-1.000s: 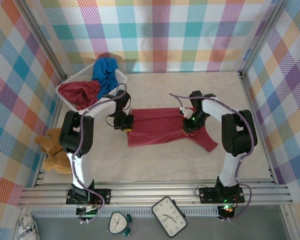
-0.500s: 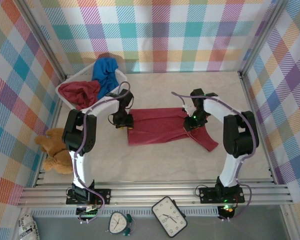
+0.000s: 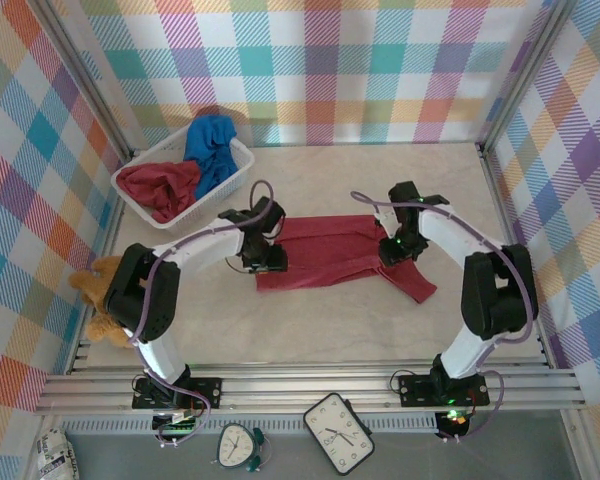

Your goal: Fold and stack the tank tops

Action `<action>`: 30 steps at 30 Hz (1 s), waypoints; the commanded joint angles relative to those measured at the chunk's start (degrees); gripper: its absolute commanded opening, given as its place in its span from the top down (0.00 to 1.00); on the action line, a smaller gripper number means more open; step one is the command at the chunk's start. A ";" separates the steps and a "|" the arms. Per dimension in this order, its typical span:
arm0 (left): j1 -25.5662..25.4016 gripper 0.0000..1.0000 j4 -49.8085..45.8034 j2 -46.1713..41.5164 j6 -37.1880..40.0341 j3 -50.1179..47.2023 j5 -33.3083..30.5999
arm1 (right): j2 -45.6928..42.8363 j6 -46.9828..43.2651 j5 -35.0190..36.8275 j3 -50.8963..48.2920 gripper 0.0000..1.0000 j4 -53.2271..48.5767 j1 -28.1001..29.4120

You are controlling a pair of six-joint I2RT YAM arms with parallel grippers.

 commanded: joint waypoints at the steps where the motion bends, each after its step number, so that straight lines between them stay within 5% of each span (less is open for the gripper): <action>1: -0.56 0.61 2.76 2.26 -0.84 -2.99 2.17 | -4.10 -2.32 1.70 -3.87 0.53 -0.24 3.12; 9: 4.05 0.66 0.80 5.92 4.67 -5.21 -2.55 | -9.66 -3.92 8.40 -11.75 0.49 -0.40 7.91; 19: 11.58 0.67 -3.32 4.28 10.07 -6.87 -9.00 | -8.83 -5.68 8.99 -17.20 0.47 -0.92 16.43; 30: 14.41 0.67 -5.38 4.57 11.68 -4.00 -10.70 | -5.83 -6.28 14.21 -19.96 0.48 0.14 20.33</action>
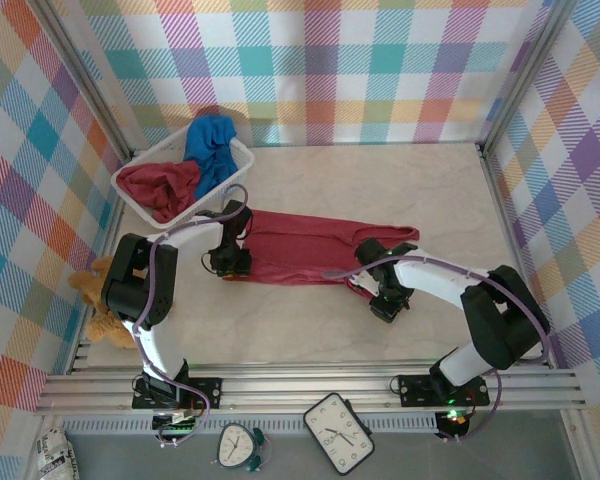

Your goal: Fold and stack the tank tops

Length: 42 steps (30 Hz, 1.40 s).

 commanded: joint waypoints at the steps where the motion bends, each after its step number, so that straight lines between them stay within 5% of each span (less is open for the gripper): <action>1: 1.05 0.67 -3.60 1.76 1.36 0.02 -2.60 | 1.59 -0.28 2.06 -0.80 0.49 -0.37 1.04; 14: 1.05 0.66 -4.01 2.10 1.72 0.49 -0.99 | -3.92 -0.84 -0.34 3.41 0.91 -2.59 -0.42; 23: 1.14 0.66 -5.20 2.71 2.57 2.69 -1.03 | -0.13 -0.69 -9.17 9.40 0.93 -6.72 -8.23; 42: 1.93 0.67 -5.83 5.08 3.66 4.64 -0.96 | 15.52 1.66 -13.95 25.74 0.92 -12.30 -20.42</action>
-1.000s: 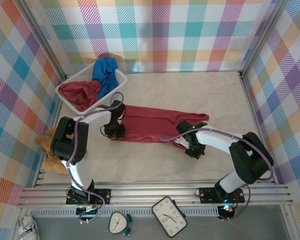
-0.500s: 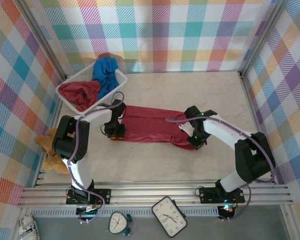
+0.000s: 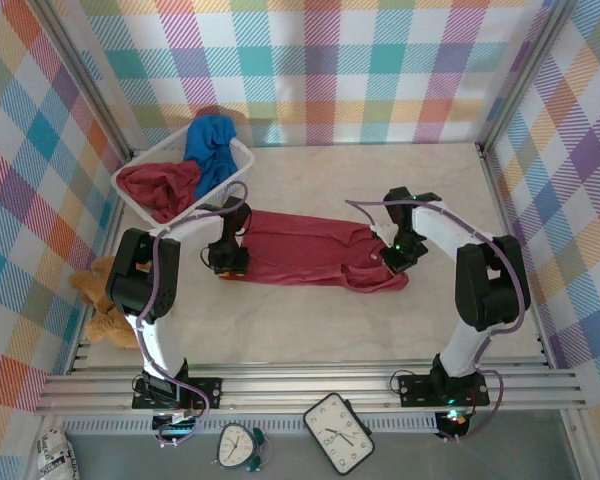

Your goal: Fold and stack the tank tops

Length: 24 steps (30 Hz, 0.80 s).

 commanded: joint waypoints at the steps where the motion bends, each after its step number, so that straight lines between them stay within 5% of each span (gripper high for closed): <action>1: 0.87 0.66 -1.13 2.16 1.18 0.53 -0.42 | 3.08 0.26 -2.20 2.87 0.92 -3.09 -0.93; 12: 1.03 0.67 -1.92 2.85 1.51 1.06 -1.76 | 8.39 -1.99 3.97 6.54 0.81 0.62 -2.24; 17: 1.03 0.67 -2.10 3.30 1.54 1.36 -1.73 | 4.17 -1.29 4.74 4.16 0.69 3.63 -2.26; 24: 1.04 0.67 -2.45 3.77 1.61 2.25 -0.91 | -3.09 1.33 -1.29 -0.99 0.66 5.59 -2.17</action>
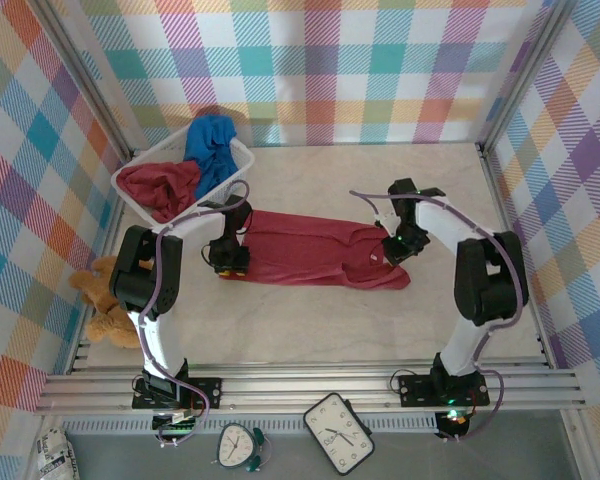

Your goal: Fold and stack the tank tops

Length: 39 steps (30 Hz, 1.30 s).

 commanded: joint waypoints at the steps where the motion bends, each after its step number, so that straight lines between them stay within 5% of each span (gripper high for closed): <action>1: 0.99 0.67 -0.53 2.23 0.72 0.30 -0.80 | -3.34 1.60 -2.84 -3.10 0.65 0.01 -0.21; 17: 0.99 0.67 -0.27 2.12 0.82 -0.52 0.12 | -0.22 2.30 -2.80 -5.65 0.60 3.49 0.94; 20: 0.99 0.67 -0.35 2.39 0.82 -0.35 0.31 | 0.82 2.64 -2.80 -4.70 0.65 3.63 0.97; 26: 0.99 0.67 -0.57 2.49 0.91 -0.25 -0.22 | 0.51 3.25 -1.26 -3.59 0.90 2.78 0.94; 39: 0.99 0.67 -0.97 2.71 1.08 -0.05 -1.47 | 3.58 4.70 -0.15 1.23 0.92 -1.63 -1.50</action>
